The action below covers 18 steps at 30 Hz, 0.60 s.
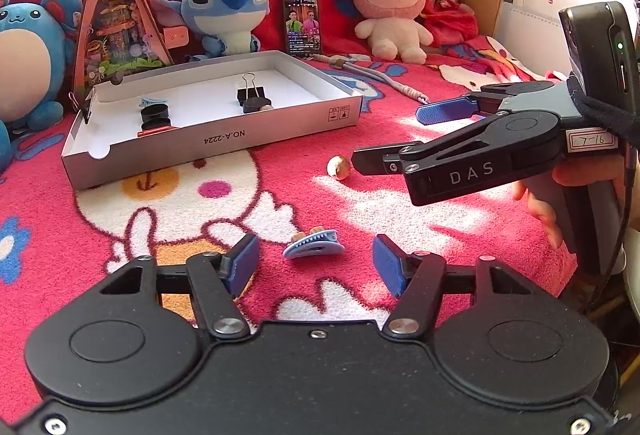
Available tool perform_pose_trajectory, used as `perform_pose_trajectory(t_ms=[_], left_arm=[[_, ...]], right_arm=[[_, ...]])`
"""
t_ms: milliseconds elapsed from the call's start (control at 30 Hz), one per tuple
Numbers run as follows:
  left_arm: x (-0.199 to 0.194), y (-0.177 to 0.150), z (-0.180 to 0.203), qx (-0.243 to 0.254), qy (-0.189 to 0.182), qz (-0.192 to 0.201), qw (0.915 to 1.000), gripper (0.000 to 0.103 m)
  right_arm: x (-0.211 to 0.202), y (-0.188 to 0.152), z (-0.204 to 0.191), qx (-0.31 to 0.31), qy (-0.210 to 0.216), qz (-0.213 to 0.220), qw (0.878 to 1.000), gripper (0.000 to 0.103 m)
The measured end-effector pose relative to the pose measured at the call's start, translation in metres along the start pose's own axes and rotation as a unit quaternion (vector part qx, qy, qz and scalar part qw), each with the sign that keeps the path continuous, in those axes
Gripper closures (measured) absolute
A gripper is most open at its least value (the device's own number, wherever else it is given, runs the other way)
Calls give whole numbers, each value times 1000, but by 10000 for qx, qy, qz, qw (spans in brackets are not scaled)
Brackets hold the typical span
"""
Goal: Organize rigid objects
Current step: 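Grasp the blue hair clip with the left gripper while the right grasps the brown ball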
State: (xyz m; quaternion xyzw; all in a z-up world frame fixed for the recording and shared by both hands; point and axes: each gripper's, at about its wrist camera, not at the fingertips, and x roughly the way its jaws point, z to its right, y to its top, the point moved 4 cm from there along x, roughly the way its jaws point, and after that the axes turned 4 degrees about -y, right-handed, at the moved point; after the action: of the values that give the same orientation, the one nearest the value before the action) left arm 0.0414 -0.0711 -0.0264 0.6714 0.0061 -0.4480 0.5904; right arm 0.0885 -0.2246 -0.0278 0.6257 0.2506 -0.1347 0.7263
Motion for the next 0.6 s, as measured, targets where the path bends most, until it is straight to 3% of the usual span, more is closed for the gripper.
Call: perform_pose_trajectory(t_ms=[300,400,600], left_arm=[[7,1,4,-2,23,14,10000,71],[8,2,4,-8,40,25,10000,80],[7,3,0,-81,125,51,9999,88]], right_arm=[[3,-5,-7,-109,132,-61,9998,5],[4,-5,-9,-131,180,-88,9997,10],[8,-6,-18,-261,297,-173,9991,22]])
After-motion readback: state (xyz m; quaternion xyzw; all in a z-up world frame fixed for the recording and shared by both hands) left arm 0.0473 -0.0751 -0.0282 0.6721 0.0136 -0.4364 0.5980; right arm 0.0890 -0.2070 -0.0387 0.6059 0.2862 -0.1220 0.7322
